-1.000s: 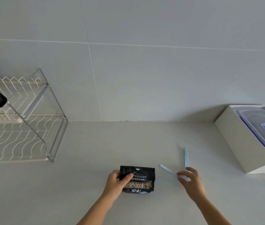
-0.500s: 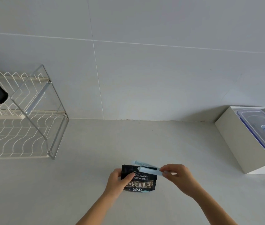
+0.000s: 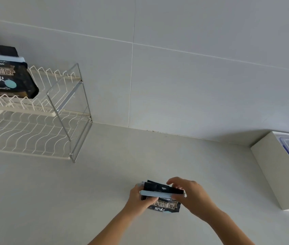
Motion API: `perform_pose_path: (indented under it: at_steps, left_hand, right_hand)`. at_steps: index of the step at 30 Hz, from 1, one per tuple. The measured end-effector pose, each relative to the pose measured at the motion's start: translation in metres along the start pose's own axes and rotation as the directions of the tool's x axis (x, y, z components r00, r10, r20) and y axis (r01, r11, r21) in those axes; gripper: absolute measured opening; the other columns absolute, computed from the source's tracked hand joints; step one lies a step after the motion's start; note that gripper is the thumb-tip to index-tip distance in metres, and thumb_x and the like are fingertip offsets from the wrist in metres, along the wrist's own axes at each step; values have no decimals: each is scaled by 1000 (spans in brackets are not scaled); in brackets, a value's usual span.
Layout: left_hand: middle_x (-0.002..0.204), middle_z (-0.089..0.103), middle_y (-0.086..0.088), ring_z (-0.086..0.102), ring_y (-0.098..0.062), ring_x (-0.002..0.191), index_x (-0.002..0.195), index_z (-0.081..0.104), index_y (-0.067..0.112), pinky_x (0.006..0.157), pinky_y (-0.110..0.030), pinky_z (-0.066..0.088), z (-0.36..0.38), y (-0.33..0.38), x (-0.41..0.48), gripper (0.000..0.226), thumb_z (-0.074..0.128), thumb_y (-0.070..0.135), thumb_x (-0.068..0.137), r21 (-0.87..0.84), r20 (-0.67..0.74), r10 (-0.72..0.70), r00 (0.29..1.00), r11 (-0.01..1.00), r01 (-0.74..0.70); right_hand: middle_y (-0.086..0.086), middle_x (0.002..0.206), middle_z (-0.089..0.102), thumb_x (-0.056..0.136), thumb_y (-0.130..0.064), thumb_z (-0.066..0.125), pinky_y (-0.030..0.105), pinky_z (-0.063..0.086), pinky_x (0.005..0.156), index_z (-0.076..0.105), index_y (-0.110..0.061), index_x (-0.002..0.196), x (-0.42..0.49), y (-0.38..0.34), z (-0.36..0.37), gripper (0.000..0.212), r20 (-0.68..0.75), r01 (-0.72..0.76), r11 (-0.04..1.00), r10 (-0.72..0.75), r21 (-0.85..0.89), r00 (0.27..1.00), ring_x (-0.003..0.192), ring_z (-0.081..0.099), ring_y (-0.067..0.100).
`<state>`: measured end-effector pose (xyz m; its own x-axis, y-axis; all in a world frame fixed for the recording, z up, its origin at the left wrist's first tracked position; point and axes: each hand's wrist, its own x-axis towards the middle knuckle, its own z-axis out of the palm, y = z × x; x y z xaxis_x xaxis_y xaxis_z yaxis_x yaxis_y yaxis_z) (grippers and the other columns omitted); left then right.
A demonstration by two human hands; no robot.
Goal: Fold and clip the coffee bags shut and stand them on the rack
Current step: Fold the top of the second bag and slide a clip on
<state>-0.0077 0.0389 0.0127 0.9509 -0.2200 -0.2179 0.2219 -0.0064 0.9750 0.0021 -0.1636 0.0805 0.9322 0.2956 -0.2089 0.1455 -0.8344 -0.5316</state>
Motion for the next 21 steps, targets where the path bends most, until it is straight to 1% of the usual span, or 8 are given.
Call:
perform_pose_path:
  at_steps: [2, 3, 5, 7, 11, 15, 19, 21]
  left_hand:
    - [91, 66, 3, 66, -1, 86, 90, 69, 24, 74, -17, 53, -1, 0, 1, 19, 73, 15, 74, -3, -19, 28, 999, 1000, -28]
    - [91, 65, 2, 66, -1, 86, 89, 68, 26, 74, -18, 53, -1, -1, 3, 20, 73, 12, 76, -9, -25, 28, 999, 1000, -28]
    - [92, 67, -2, 67, -7, 87, 89, 68, 24, 73, -19, 53, -1, -2, 5, 20, 73, 9, 77, -11, -24, 17, 1000, 1000, -17]
    - [88, 70, -4, 68, -11, 84, 88, 71, 21, 69, -18, 52, -1, -4, 7, 15, 73, 12, 77, 9, -15, 20, 1000, 1000, -20]
    - [71, 67, -2, 61, -11, 66, 76, 70, 11, 57, -17, 45, 2, -7, 6, 9, 75, 16, 71, 37, -60, -16, 998, 999, 18]
    - [61, 61, 0, 55, -12, 60, 63, 66, 15, 55, -23, 42, 2, -5, 3, 7, 71, 13, 66, -8, -117, -41, 992, 999, 40]
    - [67, 60, -8, 60, -20, 65, 72, 62, 4, 62, -38, 55, 9, -3, 1, 12, 53, -5, 72, -58, -155, -114, 981, 993, 106]
    - [65, 60, -7, 61, -19, 64, 72, 60, 4, 58, -33, 55, 9, -4, 1, 17, 49, -9, 74, -77, -173, -141, 975, 989, 129]
  right_hand:
    - [-19, 97, 66, 82, -22, 62, 7, 38, 69, 54, -43, 113, 7, -6, -3, 38, 14, 30, 995, -29, -91, 999, 83, 56, -3]
    - [-17, 101, 66, 84, -22, 60, 12, 40, 72, 54, -39, 116, 9, -8, -4, 37, 26, 55, 989, -51, -135, 998, 88, 58, 2]
    - [-11, 101, 64, 85, -21, 55, 25, 46, 76, 54, -34, 116, 14, -16, -5, 33, 63, 121, 969, -109, -214, 992, 91, 58, 11]
    - [-5, 97, 61, 86, -22, 52, 30, 47, 75, 55, -29, 111, 17, -24, -3, 27, 102, 172, 950, -150, -262, 983, 89, 55, 16]
    - [-2, 97, 57, 85, -30, 54, 28, 42, 71, 57, -23, 104, 26, -42, 11, 20, 144, 212, 931, -175, -297, 974, 91, 50, 16]
    - [-5, 101, 56, 84, -35, 54, 25, 39, 69, 58, -24, 105, 36, -60, 22, 24, 110, 202, 931, -176, -305, 978, 96, 50, 14]
    - [-7, 106, 57, 84, -39, 55, 24, 37, 71, 56, -27, 110, 40, -71, 39, 29, 116, 183, 958, -161, -221, 980, 101, 51, 12]
    - [-6, 105, 57, 87, -33, 53, 25, 37, 71, 57, -25, 108, 44, -73, 48, 23, 76, 183, 955, -170, -232, 983, 100, 52, 13]
